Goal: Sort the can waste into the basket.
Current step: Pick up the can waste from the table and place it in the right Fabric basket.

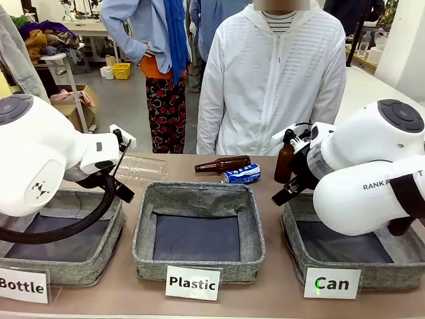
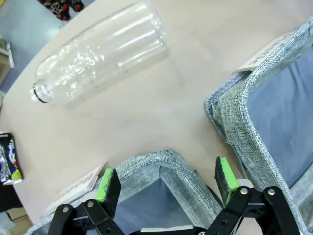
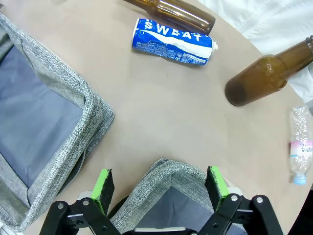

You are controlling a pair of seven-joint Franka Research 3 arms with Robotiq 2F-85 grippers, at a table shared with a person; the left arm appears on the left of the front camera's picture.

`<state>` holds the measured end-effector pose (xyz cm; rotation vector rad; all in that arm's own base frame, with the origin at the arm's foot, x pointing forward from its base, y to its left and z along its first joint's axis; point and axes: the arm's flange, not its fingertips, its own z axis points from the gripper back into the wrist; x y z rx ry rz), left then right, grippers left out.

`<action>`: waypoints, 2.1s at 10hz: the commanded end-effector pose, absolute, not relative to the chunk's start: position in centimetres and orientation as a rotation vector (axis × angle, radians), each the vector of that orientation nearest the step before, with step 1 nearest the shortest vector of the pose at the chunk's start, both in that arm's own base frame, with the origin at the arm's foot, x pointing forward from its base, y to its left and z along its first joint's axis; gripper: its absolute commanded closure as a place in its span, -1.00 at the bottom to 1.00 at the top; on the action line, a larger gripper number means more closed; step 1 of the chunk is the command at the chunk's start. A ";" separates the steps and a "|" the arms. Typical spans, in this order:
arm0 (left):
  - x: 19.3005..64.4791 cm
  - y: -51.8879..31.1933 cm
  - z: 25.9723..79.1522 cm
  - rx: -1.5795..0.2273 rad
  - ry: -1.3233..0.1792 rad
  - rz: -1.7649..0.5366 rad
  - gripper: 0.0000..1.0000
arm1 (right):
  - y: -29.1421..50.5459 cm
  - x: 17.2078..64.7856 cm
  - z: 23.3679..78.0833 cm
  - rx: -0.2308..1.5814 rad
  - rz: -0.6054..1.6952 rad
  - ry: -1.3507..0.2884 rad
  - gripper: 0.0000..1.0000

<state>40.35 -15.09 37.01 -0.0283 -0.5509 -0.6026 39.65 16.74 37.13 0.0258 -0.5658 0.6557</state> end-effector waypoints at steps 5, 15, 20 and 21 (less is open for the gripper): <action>38.7 -15.1 39.2 -0.100 -0.580 -0.672 -1.00 | 16.5 38.5 38.7 0.031 0.724 -0.581 -1.00; 24.7 13.9 47.2 -0.877 -1.111 -0.687 -1.00 | -11.9 26.4 49.2 0.842 0.141 -0.728 -1.00; 26.1 17.0 39.6 -1.042 -1.020 -0.291 -1.00 | -20.6 26.3 46.8 0.989 -0.022 -0.734 -1.00; 26.9 23.3 40.7 -1.122 -1.113 -0.396 -1.00 | -20.6 26.3 46.8 0.989 -0.022 -0.734 -1.00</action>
